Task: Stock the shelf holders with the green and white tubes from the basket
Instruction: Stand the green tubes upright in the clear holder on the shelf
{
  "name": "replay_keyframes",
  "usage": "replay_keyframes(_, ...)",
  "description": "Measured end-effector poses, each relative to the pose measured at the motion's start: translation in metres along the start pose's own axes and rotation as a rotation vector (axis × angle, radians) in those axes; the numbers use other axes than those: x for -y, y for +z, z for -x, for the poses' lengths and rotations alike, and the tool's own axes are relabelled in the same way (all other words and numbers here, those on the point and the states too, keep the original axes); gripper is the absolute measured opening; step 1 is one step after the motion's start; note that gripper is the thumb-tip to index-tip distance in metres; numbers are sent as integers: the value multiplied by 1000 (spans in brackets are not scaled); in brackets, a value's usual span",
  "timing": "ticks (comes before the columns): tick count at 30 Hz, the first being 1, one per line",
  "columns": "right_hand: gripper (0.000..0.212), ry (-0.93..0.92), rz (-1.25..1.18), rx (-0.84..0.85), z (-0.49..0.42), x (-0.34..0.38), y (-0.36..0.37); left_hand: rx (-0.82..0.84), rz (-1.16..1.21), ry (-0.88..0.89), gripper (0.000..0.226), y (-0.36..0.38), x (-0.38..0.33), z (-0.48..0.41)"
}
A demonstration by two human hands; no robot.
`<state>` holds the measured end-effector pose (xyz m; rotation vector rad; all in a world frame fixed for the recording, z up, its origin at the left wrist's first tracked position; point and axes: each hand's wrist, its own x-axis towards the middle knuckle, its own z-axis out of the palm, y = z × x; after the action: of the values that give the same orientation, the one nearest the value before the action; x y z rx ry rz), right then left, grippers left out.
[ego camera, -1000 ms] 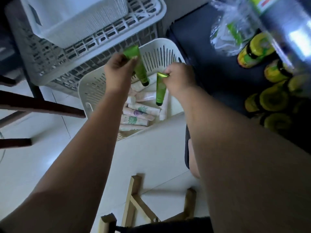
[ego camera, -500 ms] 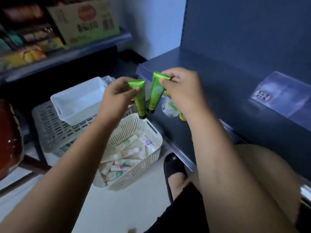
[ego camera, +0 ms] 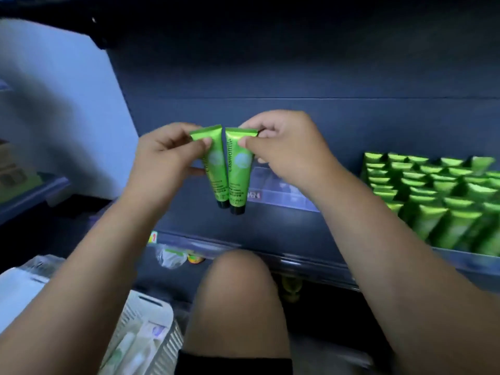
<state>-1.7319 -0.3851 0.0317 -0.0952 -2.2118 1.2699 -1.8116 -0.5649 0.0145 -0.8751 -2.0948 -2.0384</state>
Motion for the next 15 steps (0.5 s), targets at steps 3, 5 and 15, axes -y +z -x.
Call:
replay_keyframes(3, 7, -23, 31, -70, 4, -1, -47, 123, 22, 62, 11, 42, -19, -8)
replay_keyframes(5, 7, -30, 39, -125, 10, -2, -78, 188, 24, 103, 9, 67, -30, -15)
replay_keyframes(15, 6, 43, 178, -323, 56, -8, -219, 388, 90, 202, 9, 193, -77, -27)
